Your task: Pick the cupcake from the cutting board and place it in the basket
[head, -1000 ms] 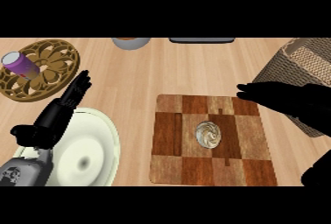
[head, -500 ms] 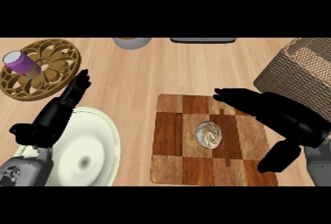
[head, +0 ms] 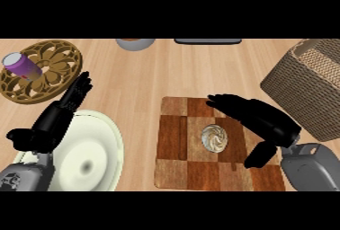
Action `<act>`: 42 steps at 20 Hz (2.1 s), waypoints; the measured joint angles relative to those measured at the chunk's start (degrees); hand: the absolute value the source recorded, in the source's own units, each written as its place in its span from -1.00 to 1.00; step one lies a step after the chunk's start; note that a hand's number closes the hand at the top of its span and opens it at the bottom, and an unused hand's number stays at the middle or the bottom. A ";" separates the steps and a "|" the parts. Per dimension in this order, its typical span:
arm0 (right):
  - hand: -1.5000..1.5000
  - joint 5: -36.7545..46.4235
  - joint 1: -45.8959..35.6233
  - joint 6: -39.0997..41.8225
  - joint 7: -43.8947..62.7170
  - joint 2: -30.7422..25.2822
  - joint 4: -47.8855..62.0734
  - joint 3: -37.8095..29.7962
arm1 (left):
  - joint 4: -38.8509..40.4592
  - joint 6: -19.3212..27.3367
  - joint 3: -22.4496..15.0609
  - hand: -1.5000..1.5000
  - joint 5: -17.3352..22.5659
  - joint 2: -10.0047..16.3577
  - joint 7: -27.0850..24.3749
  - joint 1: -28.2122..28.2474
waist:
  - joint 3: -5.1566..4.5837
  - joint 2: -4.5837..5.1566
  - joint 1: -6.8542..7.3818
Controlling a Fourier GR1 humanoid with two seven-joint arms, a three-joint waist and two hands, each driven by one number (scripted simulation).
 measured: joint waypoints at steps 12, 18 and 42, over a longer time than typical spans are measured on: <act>-1.00 3.56 1.30 2.55 -4.63 4.06 0.08 -2.51 | 2.55 -2.45 2.87 0.00 -3.61 -3.29 0.23 -2.34 | -0.01 -0.04 -0.19; -1.00 8.10 2.12 2.69 -3.26 5.70 -0.77 -1.29 | 0.68 -3.21 3.49 0.00 -4.46 -4.58 1.93 -1.94 | 0.00 -0.06 -0.18; -1.00 22.96 1.71 -4.81 -7.84 11.49 13.80 0.10 | 0.83 -7.32 7.46 0.00 -6.67 -6.55 1.36 -1.94 | -0.01 -0.02 -0.14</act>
